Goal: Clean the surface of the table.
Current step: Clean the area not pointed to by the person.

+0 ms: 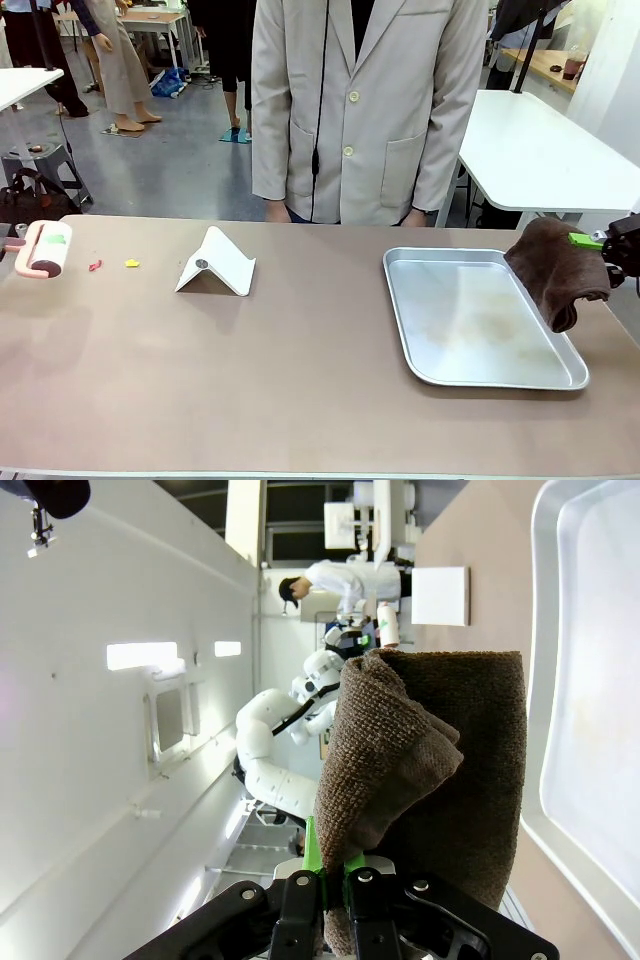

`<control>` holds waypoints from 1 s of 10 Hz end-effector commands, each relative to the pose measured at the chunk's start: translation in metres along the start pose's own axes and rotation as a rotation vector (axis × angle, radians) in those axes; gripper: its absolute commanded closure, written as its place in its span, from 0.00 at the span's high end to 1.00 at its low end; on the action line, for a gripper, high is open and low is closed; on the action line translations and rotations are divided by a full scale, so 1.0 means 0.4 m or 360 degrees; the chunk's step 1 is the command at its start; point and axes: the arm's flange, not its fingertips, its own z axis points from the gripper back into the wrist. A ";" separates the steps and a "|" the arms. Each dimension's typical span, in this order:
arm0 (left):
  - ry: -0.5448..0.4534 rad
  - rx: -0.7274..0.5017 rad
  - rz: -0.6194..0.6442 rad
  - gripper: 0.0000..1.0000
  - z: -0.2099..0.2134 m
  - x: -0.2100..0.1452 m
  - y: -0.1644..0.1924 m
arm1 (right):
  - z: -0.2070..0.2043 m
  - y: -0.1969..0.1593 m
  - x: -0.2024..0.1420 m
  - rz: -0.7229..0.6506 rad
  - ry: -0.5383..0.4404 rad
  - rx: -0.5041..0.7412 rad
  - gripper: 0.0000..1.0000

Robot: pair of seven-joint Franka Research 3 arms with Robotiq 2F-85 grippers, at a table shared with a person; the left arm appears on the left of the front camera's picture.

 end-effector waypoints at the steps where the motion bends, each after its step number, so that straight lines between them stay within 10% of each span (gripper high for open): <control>1: 0.0000 0.0081 0.0099 0.04 -0.013 0.064 0.006 | -0.001 0.010 0.005 0.0022 -0.0022 0.0026 0.00; 10: 0.0071 0.0320 0.0237 0.04 -0.073 0.171 0.089 | -0.001 0.010 0.005 0.0022 -0.0022 0.0026 0.00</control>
